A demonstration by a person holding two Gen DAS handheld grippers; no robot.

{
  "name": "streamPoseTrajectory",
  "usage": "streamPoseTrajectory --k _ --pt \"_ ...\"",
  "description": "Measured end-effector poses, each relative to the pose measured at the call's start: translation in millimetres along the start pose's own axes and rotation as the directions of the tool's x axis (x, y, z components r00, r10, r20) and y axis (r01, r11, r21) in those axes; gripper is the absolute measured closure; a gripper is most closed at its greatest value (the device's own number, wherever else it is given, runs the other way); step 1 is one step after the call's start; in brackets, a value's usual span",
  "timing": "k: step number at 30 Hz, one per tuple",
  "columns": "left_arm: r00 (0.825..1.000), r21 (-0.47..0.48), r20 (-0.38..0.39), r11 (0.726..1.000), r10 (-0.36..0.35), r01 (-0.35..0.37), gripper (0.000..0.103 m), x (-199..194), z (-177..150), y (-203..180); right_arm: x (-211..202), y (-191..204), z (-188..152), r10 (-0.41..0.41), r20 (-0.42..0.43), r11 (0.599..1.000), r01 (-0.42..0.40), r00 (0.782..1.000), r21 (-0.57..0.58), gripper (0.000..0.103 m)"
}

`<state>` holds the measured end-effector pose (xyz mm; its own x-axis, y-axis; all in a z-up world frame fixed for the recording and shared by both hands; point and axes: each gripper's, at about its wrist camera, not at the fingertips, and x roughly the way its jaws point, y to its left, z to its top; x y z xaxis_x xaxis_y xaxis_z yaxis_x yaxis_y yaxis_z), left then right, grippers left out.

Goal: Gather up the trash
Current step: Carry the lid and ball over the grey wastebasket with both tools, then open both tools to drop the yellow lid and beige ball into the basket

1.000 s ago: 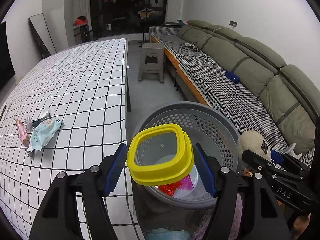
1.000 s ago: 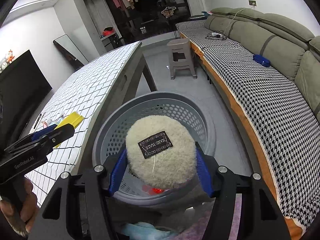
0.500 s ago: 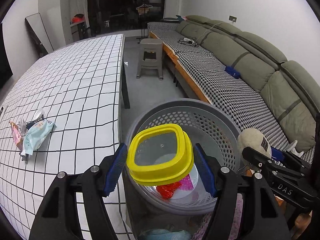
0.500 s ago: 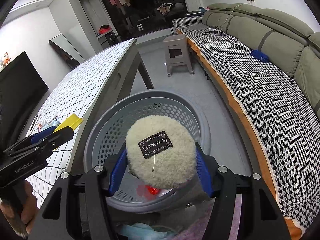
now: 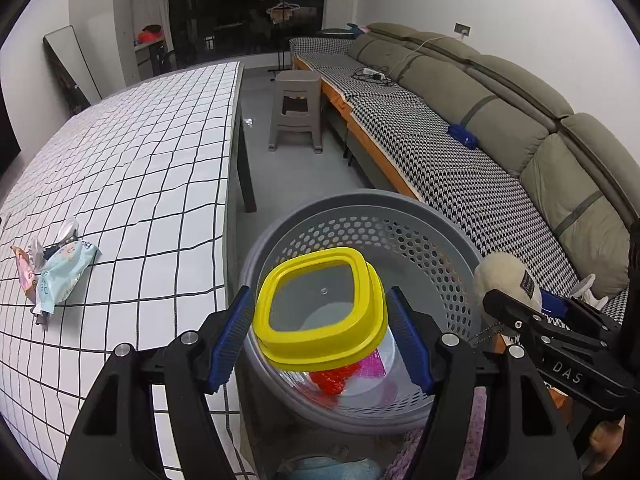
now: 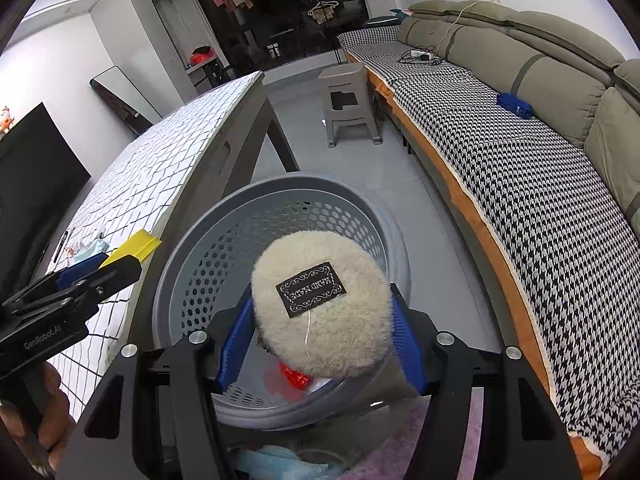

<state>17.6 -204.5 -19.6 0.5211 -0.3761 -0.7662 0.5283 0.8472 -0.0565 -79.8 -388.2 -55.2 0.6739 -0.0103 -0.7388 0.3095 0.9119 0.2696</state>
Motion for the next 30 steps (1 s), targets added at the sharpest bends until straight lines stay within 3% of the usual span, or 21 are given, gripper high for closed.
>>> streamPoseTrajectory --k 26,29,30 --pt "1.0 0.024 -0.004 1.0 0.011 -0.01 0.035 7.1 3.1 -10.4 12.7 0.1 6.3 0.023 -0.01 1.0 -0.023 1.0 -0.01 0.042" --pt "1.0 0.018 0.0 1.0 0.013 -0.013 0.029 5.4 3.5 -9.1 10.8 -1.4 6.5 0.027 -0.005 1.0 -0.027 1.0 -0.011 0.035" --pt "1.0 0.015 0.002 1.0 0.014 -0.014 0.027 4.7 3.7 -8.2 9.1 -1.6 6.2 0.028 0.005 1.0 -0.028 1.0 -0.012 0.027"
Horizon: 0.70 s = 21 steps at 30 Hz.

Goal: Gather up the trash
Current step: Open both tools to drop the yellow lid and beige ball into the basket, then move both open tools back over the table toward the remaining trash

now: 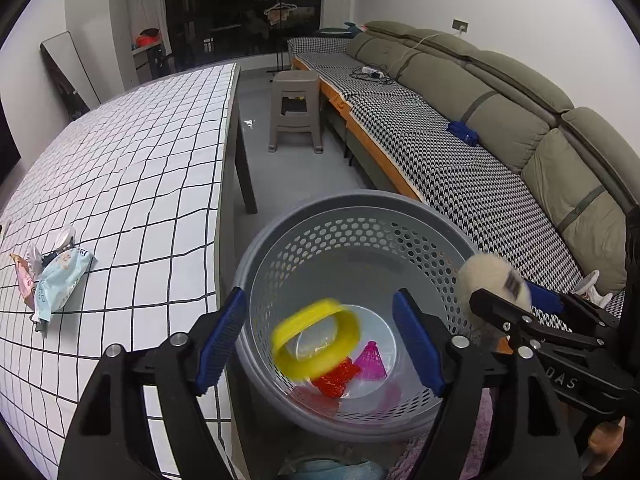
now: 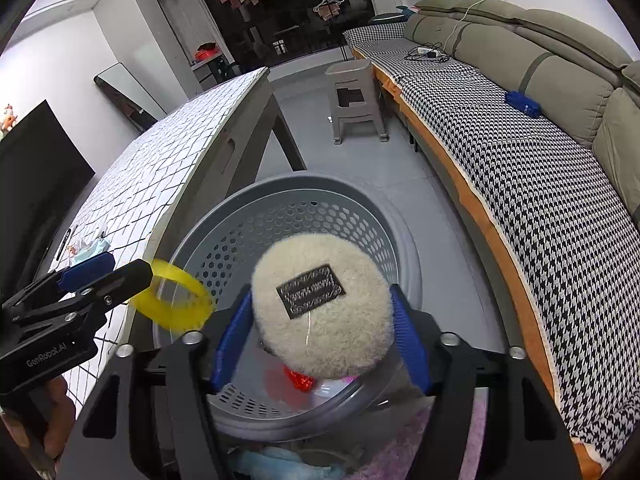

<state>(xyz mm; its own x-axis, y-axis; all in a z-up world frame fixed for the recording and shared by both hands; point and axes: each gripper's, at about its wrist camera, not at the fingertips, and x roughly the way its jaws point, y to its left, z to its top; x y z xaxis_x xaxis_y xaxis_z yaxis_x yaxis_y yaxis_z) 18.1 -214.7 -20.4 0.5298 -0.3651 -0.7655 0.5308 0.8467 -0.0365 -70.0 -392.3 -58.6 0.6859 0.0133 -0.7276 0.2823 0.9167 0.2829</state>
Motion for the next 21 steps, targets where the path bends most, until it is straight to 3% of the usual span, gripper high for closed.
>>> streamPoseTrajectory --k 21 --pt "1.0 -0.036 0.024 0.999 0.017 -0.016 0.023 -11.6 -1.7 12.1 -9.1 7.0 -3.5 -0.006 0.03 1.0 0.006 1.0 0.002 0.023"
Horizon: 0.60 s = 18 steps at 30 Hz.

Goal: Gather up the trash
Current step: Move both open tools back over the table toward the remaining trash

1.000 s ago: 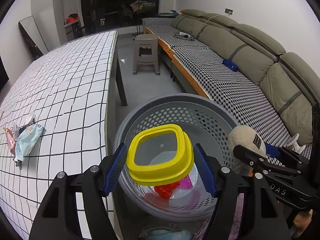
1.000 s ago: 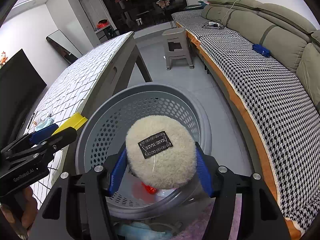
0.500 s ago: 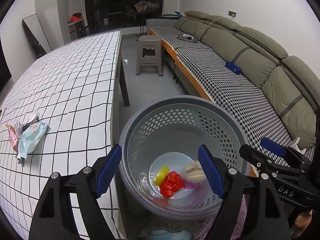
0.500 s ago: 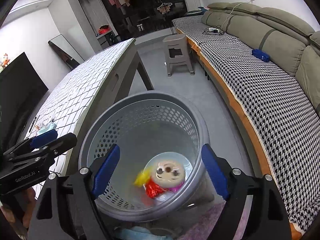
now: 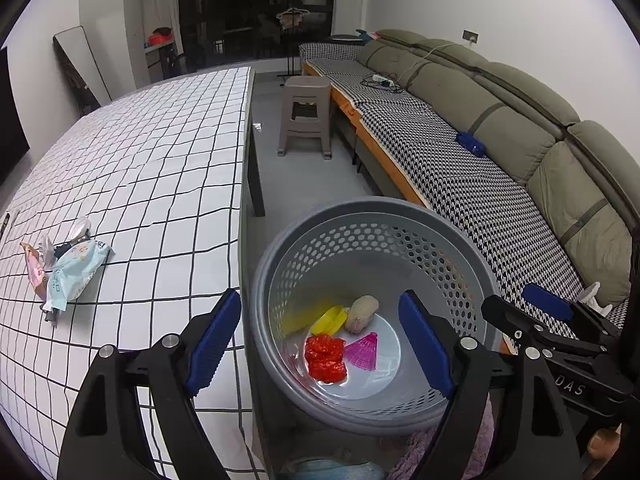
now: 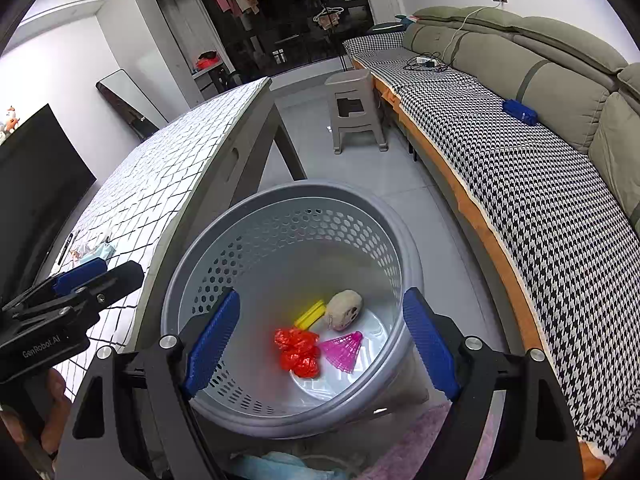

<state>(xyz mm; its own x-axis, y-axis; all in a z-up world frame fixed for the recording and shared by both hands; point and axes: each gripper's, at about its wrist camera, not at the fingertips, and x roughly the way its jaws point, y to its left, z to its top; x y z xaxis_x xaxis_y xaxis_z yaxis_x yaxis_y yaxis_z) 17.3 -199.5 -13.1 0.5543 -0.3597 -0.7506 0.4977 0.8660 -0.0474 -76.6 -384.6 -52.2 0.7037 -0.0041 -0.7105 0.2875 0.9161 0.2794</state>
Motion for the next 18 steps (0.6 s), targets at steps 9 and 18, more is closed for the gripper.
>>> streamPoseTrajectory --k 9,18 --pt "0.999 -0.014 0.035 1.0 0.011 -0.011 0.022 -15.5 -4.4 9.1 -9.0 9.0 -5.2 -0.003 0.021 1.0 0.003 1.0 -0.011 0.023" --pt "0.998 -0.033 0.067 0.999 0.021 -0.019 0.022 -32.5 -13.3 23.9 -19.8 26.8 -10.6 0.0 0.041 0.999 0.001 0.999 -0.038 0.023"
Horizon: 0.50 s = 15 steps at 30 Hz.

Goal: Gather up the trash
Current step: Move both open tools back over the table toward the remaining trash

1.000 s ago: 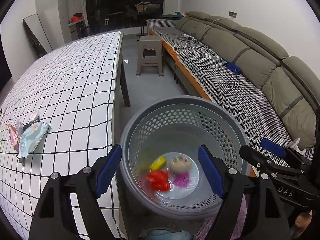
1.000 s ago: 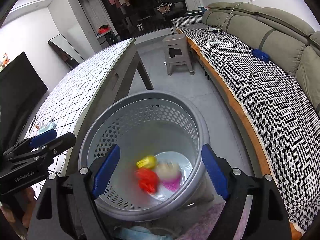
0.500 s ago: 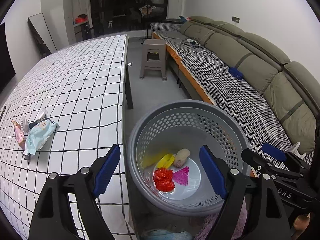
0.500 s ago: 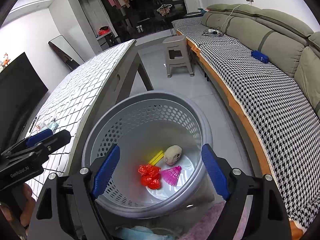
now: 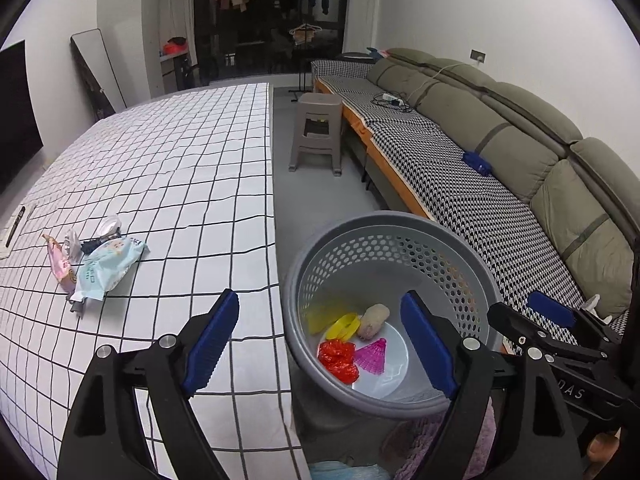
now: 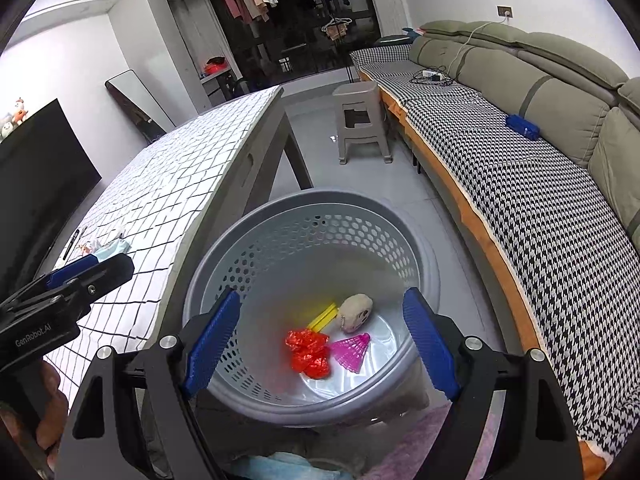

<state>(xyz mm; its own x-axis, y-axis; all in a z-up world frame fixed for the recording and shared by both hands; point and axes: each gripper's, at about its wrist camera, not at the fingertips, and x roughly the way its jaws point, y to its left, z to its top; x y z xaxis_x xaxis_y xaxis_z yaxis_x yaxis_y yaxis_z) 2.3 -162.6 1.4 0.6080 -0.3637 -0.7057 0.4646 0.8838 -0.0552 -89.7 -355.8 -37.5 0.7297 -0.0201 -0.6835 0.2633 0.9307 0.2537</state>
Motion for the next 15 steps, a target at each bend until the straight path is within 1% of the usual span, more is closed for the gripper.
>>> streamPoseTrajectory --k 8,15 --pt "1.0 -0.022 0.023 1.0 0.02 -0.019 0.021 -14.4 -4.7 17.8 -5.4 19.5 -0.9 0.01 0.012 1.0 -0.009 1.0 -0.029 0.023" --pt "0.998 -0.046 0.033 0.998 0.05 -0.048 0.021 -24.0 -8.9 39.1 -1.4 41.6 -0.3 0.032 0.006 0.998 -0.032 0.999 -0.058 0.023"
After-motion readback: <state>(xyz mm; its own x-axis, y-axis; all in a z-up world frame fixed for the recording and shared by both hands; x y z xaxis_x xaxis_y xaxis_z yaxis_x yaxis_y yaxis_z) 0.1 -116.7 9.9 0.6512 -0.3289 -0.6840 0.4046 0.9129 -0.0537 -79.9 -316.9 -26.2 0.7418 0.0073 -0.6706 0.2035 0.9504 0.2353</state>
